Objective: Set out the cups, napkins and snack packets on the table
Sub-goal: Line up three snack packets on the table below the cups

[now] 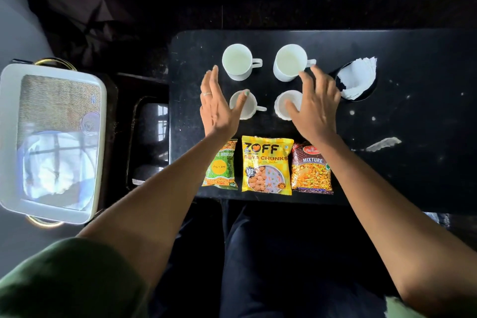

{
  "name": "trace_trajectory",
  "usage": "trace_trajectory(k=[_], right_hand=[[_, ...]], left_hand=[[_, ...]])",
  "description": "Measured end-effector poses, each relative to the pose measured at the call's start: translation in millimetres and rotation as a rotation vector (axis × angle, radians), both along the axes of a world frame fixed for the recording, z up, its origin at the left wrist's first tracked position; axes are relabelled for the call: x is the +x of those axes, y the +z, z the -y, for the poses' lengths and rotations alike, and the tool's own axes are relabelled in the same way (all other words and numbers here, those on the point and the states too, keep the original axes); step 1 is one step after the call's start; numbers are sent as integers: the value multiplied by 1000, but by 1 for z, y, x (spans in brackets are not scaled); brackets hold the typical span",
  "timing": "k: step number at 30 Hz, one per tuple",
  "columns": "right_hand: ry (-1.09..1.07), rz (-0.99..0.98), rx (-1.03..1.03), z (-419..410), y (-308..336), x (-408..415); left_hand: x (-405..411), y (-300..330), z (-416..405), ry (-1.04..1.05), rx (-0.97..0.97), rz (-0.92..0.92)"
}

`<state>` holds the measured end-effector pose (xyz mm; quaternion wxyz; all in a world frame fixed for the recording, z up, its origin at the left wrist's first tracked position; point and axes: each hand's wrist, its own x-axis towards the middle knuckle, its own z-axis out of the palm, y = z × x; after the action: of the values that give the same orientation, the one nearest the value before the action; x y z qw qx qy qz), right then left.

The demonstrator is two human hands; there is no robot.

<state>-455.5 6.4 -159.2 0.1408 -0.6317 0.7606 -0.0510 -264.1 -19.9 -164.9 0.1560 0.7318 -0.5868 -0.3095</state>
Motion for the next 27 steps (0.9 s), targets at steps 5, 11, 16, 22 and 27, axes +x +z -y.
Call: trace_trajectory(k=[5, 11, 16, 22, 27], right_hand=[[15, 26, 24, 39, 0, -6], [117, 59, 182, 72, -2, -9], [122, 40, 204, 80, 0, -11], [118, 21, 223, 84, 2, -12], [103, 30, 236, 85, 0, -11]], left_hand=[[3, 2, 41, -67, 128, 54], [-1, 3, 67, -128, 289, 56], [-8, 0, 67, -48, 253, 78], [-13, -3, 65, -138, 233, 121], [-14, -2, 65, -141, 237, 121]])
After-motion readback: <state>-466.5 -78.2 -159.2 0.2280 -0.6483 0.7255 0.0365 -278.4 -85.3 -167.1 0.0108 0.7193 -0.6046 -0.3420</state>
